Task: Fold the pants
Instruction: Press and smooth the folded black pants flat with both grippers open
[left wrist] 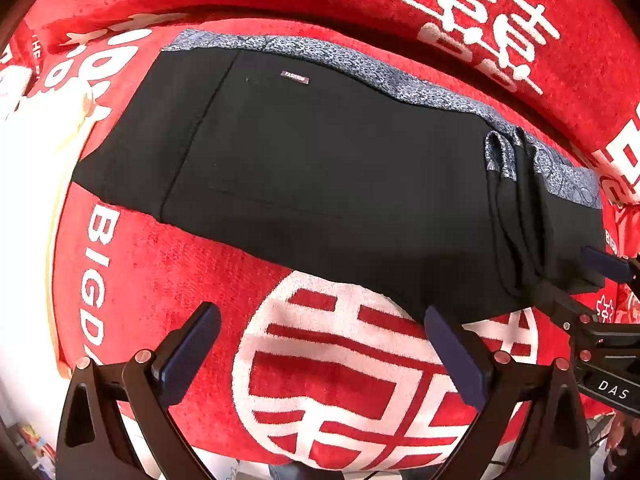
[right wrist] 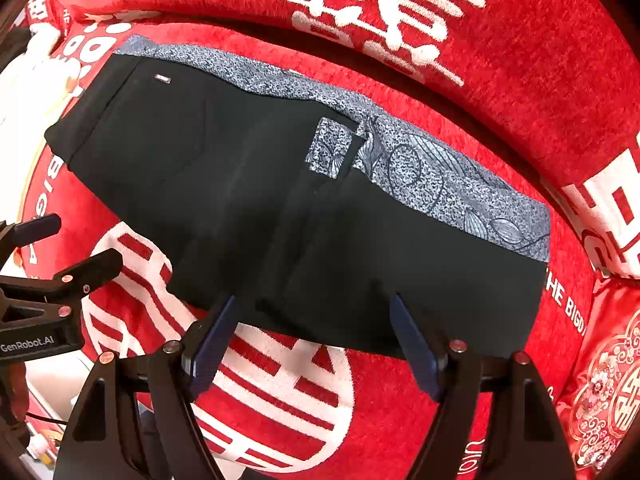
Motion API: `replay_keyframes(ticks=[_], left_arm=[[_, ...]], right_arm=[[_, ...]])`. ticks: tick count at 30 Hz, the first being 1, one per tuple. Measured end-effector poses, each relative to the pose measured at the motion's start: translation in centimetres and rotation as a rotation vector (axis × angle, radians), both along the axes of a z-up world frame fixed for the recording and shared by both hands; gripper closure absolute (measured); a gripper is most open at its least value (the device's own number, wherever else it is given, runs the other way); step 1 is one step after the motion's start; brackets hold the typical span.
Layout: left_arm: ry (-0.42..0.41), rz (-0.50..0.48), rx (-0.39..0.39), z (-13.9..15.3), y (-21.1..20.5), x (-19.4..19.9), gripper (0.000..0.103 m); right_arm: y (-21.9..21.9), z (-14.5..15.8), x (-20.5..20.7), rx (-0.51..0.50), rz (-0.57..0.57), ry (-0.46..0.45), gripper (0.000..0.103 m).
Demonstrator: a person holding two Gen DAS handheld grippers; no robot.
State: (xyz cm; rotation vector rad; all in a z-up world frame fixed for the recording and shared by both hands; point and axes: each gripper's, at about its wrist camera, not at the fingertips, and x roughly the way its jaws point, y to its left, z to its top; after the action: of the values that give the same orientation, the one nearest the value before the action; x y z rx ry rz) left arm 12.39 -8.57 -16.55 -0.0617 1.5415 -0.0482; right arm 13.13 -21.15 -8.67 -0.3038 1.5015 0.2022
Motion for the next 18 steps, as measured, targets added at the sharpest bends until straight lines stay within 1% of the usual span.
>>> replay_keyframes(ticks=[8,18], left_arm=[[0.012,-0.007,-0.012,-0.1,0.8,0.2,0.001],[0.033,0.035,-0.058,-0.8,2.4,0.3,0.001]], right_arm=[[0.0,-0.2,-0.2,0.0,-0.003,0.003,0.022],[1.4,-0.9,-0.1,-0.013,0.023,0.017,0.022]])
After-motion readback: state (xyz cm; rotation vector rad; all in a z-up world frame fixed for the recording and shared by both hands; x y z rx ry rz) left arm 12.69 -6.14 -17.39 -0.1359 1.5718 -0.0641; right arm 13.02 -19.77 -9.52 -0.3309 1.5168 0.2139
